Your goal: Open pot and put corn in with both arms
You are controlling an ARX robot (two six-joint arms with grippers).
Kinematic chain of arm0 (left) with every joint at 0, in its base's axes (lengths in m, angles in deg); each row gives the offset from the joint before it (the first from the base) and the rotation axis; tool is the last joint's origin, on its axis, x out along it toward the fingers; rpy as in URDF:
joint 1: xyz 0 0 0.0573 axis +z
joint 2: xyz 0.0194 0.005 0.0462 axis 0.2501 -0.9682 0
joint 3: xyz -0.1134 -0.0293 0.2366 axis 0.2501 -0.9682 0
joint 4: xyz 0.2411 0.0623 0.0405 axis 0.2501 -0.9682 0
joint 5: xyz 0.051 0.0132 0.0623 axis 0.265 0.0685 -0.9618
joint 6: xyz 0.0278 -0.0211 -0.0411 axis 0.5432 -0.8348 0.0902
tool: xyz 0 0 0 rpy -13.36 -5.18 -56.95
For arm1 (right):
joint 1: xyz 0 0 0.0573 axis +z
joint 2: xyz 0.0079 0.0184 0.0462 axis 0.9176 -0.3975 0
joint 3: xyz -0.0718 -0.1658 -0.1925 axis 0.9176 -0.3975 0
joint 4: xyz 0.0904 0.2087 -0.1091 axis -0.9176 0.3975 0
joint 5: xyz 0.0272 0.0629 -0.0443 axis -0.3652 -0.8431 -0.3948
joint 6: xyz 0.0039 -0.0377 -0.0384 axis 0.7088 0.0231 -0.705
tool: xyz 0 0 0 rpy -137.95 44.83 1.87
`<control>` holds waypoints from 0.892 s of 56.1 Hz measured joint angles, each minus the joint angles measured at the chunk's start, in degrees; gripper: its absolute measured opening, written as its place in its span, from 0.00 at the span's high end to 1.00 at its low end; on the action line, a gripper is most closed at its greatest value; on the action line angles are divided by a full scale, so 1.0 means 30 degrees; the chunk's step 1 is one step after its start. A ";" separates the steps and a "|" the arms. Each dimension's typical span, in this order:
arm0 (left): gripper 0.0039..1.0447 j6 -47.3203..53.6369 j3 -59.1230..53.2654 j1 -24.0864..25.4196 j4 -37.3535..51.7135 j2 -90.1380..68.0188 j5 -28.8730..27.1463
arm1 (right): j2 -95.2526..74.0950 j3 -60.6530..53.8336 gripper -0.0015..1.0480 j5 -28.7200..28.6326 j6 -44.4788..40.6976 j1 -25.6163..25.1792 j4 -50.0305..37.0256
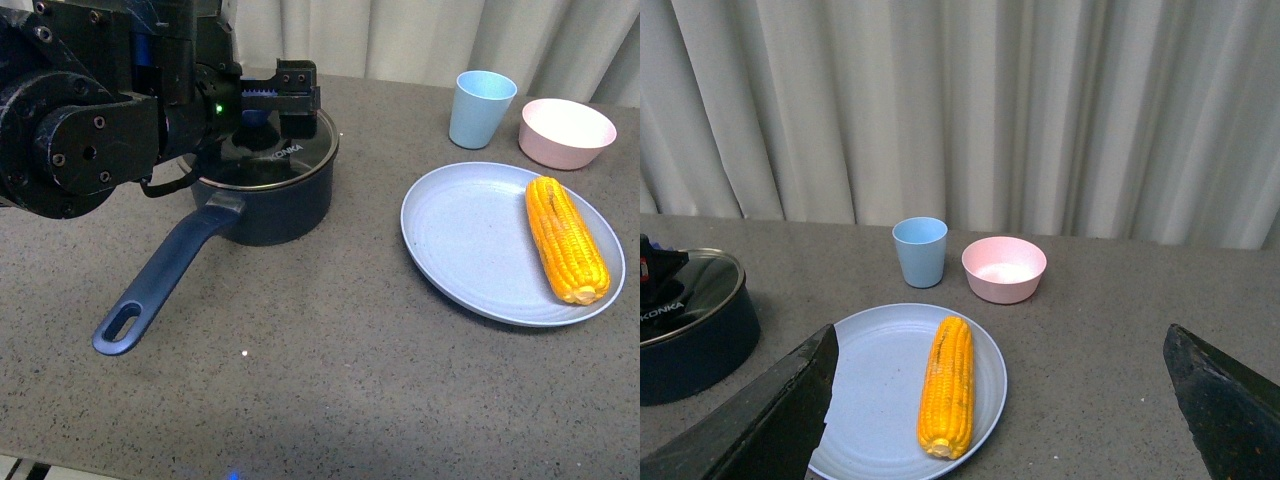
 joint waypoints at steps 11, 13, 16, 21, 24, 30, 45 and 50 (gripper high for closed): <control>0.13 -0.0029 0.0357 0.0095 -0.0146 -0.0342 -0.0007 | 0.0000 0.0000 0.09 0.0000 0.0000 0.0000 -0.0007; 0.19 -0.0022 0.0364 0.0124 -0.0146 -0.0342 0.0000 | 0.0000 0.0000 0.09 0.0000 0.0000 0.0000 -0.0007; 0.27 -0.0073 0.0372 0.0197 -0.0131 -0.0342 0.0168 | 0.0000 0.0000 0.09 0.0000 0.0000 0.0000 0.0000; 0.37 -0.0160 0.0372 0.0204 -0.0022 -0.0342 0.0262 | 0.0000 0.0000 0.09 0.0000 0.0000 0.0000 -0.0007; 0.39 -0.0175 0.0335 0.0233 0.0138 -0.0342 0.0357 | 0.0000 0.0000 0.09 0.0000 0.0000 0.0000 0.0000; 0.40 -0.0481 -0.0124 0.0401 0.0386 0.0087 0.0532 | 0.0000 0.0000 0.09 0.0000 0.0000 0.0000 -0.0007; 0.40 -0.1100 -0.2186 0.2528 0.1632 0.3483 0.0146 | 0.0000 0.0000 0.09 0.0000 0.0000 0.0000 0.0000; 0.40 -0.0998 -0.2951 0.4102 0.2200 0.3679 0.0153 | 0.0000 0.0000 0.09 0.0000 0.0000 0.0000 0.0000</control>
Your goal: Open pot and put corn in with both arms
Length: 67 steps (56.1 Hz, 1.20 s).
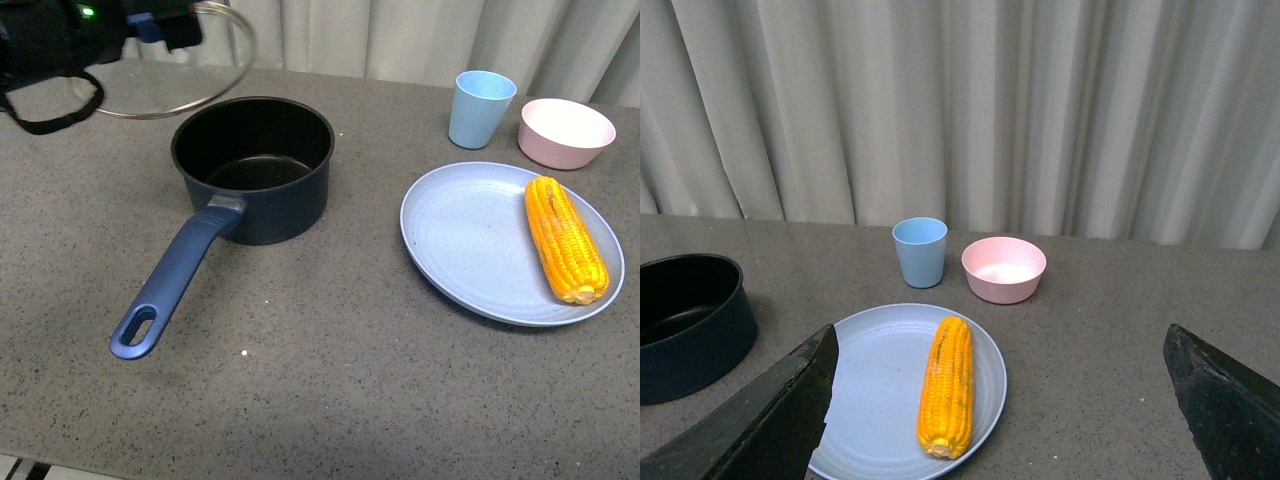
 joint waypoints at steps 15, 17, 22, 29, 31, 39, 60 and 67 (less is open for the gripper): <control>0.40 0.0612 -0.1362 0.3606 0.2630 -0.2018 0.0160 | 0.0000 0.0000 0.09 0.0000 0.0000 0.0000 -0.0007; 0.40 0.0612 -0.1362 0.3810 0.2878 -0.2273 0.0219 | 0.0000 0.0000 0.09 -0.0007 0.0000 0.0000 -0.0007; 0.40 0.0525 -0.1341 0.4022 0.3570 -0.3220 0.0197 | 0.0000 0.0000 0.09 0.0000 0.0000 0.0000 0.0000; 0.40 0.0240 -0.1297 0.3701 0.4022 -0.4874 0.0131 | 0.0000 0.0000 0.09 0.0000 0.0000 0.0000 0.0000; 0.40 0.0015 -0.1275 0.3541 0.4138 -0.5421 0.0124 | 0.0000 0.0000 0.09 0.0000 0.0000 0.0000 -0.0007; 0.40 -0.0124 -0.0903 0.3213 0.4153 -0.6419 0.0131 | 0.0000 0.0000 0.09 0.0000 0.0000 0.0000 0.0000; 0.40 -0.0175 -0.0313 0.3177 0.4102 -0.7402 -0.0299 | 0.0000 0.0000 0.09 0.0000 0.0000 0.0000 0.0000; 0.40 -0.0160 -0.0313 0.3133 0.4051 -0.7439 -0.0306 | 0.0000 0.0000 0.09 0.0000 0.0000 0.0000 0.0000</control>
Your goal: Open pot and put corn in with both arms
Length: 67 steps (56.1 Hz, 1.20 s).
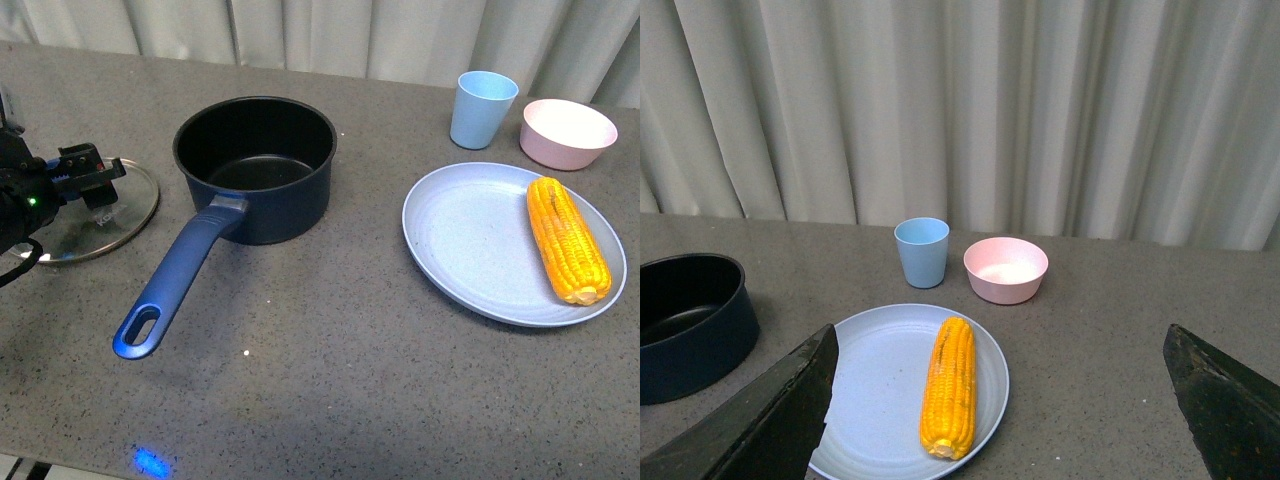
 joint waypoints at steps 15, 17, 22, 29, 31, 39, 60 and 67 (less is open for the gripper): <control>0.12 -0.0051 -0.0495 -0.0051 -0.0291 0.1348 0.0036 | 0.0000 0.0000 0.09 0.0000 0.0000 0.0000 0.0000; 0.07 -0.0160 -0.0729 -0.0087 -0.0372 0.1880 0.0073 | 0.0000 0.0000 0.09 0.0000 0.0000 0.0000 -0.0007; 0.07 -0.0350 -0.1515 -0.0189 -0.0539 0.3577 0.0007 | 0.0000 0.0000 0.09 0.0000 0.0000 0.0000 0.0000; 0.06 -0.0678 -0.3606 -0.0539 -0.2331 0.7482 -0.0408 | 0.0000 0.0000 0.09 0.0000 0.0000 0.0000 0.0000; 0.06 -0.0663 -0.4182 -0.0692 -0.2878 0.8349 -0.0357 | 0.0000 0.0000 0.09 0.0000 0.0000 0.0000 -0.0007; 0.06 -0.0546 -0.6433 -0.1384 -0.3963 1.1548 -0.0255 | 0.0000 0.0000 0.09 -0.0007 0.0000 0.0000 0.0000; 0.43 0.2951 -1.2764 -0.0845 -0.0044 1.9445 0.2900 | -0.0007 0.0000 0.09 0.0000 0.0000 0.0000 0.0000; 0.67 0.3264 -1.4083 -0.0619 -0.0867 2.1456 0.2885 | 0.0000 0.0000 0.09 -0.0007 0.0000 0.0000 0.0000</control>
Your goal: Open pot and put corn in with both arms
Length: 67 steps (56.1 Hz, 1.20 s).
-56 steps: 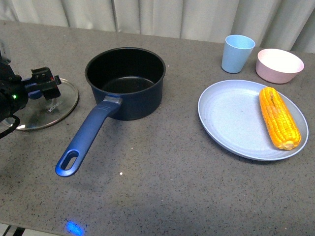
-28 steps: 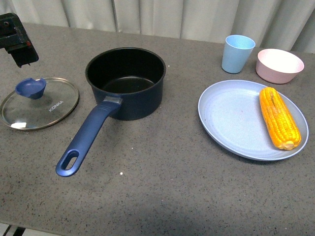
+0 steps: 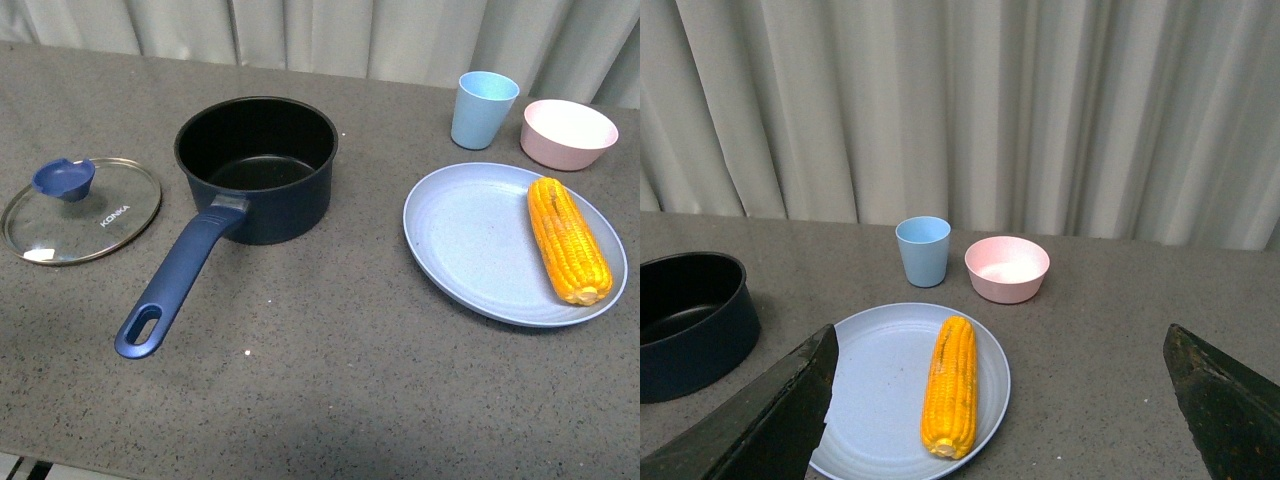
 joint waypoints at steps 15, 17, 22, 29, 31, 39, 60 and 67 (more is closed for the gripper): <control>0.97 0.0233 -0.1989 -0.0015 -0.3650 0.5595 0.0066 | 0.0000 0.0000 0.09 0.0007 0.0000 0.0000 0.0000; 0.97 0.0240 -0.2149 -0.0015 -0.4175 0.6324 0.0058 | 0.0000 0.0000 0.09 0.0007 0.0000 0.0000 0.0000; 0.97 0.0240 -0.2433 -0.0015 -0.5559 0.8014 0.0066 | 0.0000 0.0000 0.09 0.0007 0.0000 0.0000 -0.0007; 0.97 0.0240 -0.2645 -0.0015 -0.7716 1.0528 0.0058 | 0.0000 0.0000 0.09 0.0007 0.0000 0.0000 0.0000; 0.97 0.0240 -0.2645 -0.0015 -0.8218 1.1111 0.0058 | 0.0000 0.0000 0.09 0.0007 0.0000 0.0000 0.0000; 0.97 0.0240 -0.2652 -0.0015 -1.0032 1.3121 0.0066 | 0.0000 0.0000 0.09 0.0007 0.0000 0.0000 0.0000; 0.97 0.0240 -0.2667 -0.0015 -1.3544 1.6852 0.0058 | 0.0000 0.0000 0.09 0.0007 0.0000 0.0000 0.0000; 0.97 0.0240 -0.2667 -0.0015 -1.4462 1.7821 0.0066 | 0.0000 0.0000 0.09 0.0007 0.0000 0.0000 0.0000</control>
